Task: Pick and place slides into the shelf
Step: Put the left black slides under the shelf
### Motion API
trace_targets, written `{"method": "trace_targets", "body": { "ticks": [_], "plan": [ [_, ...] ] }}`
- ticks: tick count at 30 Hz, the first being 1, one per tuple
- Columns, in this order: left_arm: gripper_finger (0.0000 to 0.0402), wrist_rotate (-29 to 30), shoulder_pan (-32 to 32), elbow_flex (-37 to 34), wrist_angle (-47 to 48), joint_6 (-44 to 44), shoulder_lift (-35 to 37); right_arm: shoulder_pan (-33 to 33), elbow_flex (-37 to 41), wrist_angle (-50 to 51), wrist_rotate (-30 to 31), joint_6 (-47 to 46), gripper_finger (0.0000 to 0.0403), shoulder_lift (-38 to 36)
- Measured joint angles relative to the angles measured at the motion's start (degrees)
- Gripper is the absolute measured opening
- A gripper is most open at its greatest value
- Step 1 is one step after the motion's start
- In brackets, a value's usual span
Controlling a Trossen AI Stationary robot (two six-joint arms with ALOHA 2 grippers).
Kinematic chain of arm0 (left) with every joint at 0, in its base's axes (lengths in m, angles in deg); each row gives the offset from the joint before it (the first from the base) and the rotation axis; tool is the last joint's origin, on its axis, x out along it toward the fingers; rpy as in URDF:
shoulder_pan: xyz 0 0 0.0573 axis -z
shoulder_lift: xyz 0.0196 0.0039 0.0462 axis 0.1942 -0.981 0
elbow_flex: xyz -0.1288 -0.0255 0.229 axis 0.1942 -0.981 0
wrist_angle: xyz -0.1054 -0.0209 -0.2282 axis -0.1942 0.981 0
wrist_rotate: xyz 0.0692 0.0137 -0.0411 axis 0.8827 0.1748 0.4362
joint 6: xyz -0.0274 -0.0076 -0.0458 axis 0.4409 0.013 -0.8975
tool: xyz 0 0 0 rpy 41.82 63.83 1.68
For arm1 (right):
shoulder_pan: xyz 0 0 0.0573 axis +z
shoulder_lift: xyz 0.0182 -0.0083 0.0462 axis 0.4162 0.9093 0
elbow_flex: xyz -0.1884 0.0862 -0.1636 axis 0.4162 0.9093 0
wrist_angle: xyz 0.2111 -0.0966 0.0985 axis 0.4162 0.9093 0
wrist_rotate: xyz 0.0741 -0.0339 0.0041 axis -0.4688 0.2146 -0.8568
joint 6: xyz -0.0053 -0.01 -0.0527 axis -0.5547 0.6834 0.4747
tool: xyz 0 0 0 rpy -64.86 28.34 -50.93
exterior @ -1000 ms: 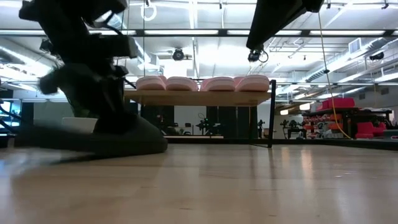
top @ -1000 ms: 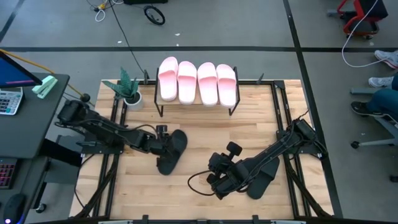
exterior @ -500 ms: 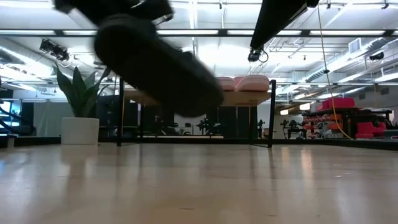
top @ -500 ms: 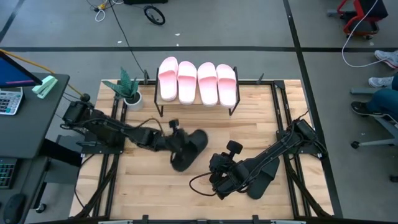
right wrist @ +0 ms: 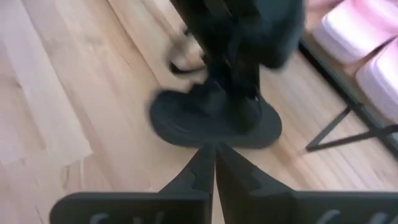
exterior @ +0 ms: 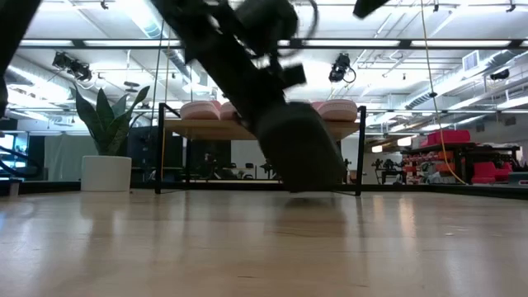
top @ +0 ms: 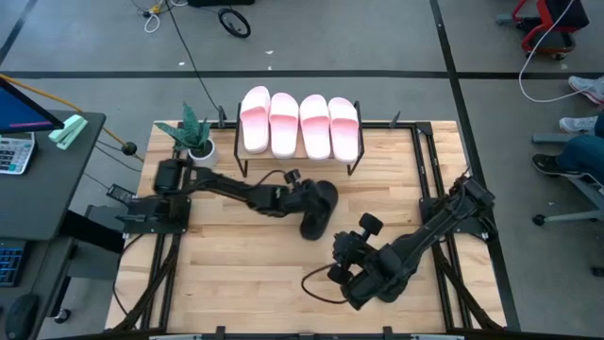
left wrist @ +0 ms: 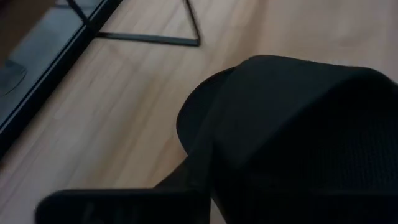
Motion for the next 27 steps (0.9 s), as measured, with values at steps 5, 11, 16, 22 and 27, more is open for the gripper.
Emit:
{"method": "trace_targets", "body": {
  "ticks": [5, 11, 16, 22, 27],
  "plan": [
    [0.0085, 0.26, -2.52, 6.23, 3.34, -0.09, -5.43, 2.1, 0.0, -0.86, 4.0, -0.1, 0.002, -0.49],
    [0.0121, 0.08, -3.57, 11.25, 10.15, -0.02, -6.54, 2.83, 0.0, -1.2, 3.85, -2.97, 0.002, -0.23],
    [0.0157, 0.17, -4.15, 13.83, 10.36, -0.11, -6.54, 2.8, 0.13, -3.15, 2.11, -2.62, 0.002, 0.83],
    [0.0183, -5.22, -2.96, 15.73, 10.77, -0.13, -6.54, 3.8, 5.58, -12.15, -0.38, -2.54, 0.002, 0.97],
    [0.0179, -6.93, -1.28, 15.81, 12.07, -0.11, -6.52, 4.17, 11.49, -16.32, -0.73, -3.95, 0.002, 1.0]
  ]
}}
